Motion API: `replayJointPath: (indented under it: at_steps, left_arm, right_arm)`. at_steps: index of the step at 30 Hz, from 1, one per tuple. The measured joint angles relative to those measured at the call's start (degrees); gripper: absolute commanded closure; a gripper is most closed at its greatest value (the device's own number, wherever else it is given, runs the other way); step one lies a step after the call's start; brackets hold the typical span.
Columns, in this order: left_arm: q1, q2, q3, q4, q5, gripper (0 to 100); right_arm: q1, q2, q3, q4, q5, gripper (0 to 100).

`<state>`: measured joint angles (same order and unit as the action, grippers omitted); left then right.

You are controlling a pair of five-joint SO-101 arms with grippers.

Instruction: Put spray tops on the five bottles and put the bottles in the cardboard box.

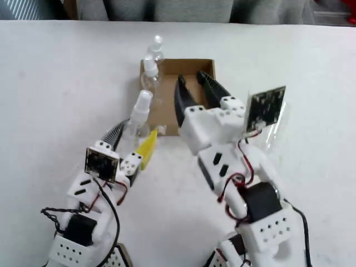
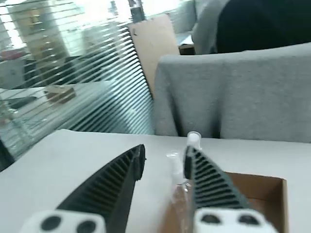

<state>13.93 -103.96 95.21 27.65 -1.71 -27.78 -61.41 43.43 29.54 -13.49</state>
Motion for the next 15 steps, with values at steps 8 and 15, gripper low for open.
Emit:
replayJointPath:
  at_steps: [8,15]
  left_arm:
    - [0.0,0.0,0.0,0.0,0.0,91]
    - [0.0,0.0,0.0,0.0,0.0,91]
  right_arm:
    - [2.8,10.1,0.0,0.0,0.0,98.3]
    - [2.3,22.4,0.0,-5.3,0.0,98.3]
